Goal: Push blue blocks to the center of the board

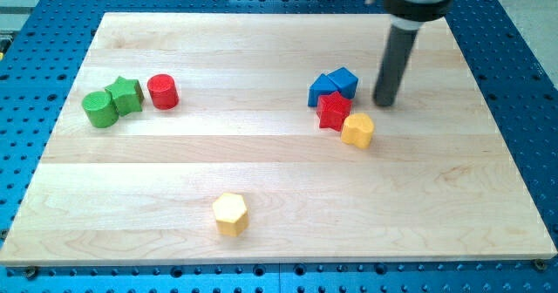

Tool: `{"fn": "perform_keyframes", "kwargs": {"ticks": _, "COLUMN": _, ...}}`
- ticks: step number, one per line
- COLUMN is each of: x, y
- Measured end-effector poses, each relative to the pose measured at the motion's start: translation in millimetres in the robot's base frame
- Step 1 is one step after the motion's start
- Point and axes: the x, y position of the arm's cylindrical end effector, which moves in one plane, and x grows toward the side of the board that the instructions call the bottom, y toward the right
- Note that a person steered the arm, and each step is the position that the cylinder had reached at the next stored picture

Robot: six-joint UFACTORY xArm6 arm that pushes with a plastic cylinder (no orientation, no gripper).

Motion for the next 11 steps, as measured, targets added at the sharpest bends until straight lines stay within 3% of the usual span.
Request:
{"fn": "perform_keyframes", "kwargs": {"ticks": 1, "x": -28, "y": 47}}
{"fn": "perform_keyframes", "kwargs": {"ticks": 4, "x": -38, "y": -75}}
{"fn": "perform_keyframes", "kwargs": {"ticks": 5, "x": -37, "y": -71}}
{"fn": "perform_keyframes", "kwargs": {"ticks": 7, "x": -25, "y": -61}}
{"fn": "perform_keyframes", "kwargs": {"ticks": 9, "x": 9, "y": -144}}
{"fn": "perform_keyframes", "kwargs": {"ticks": 11, "x": 35, "y": -175}}
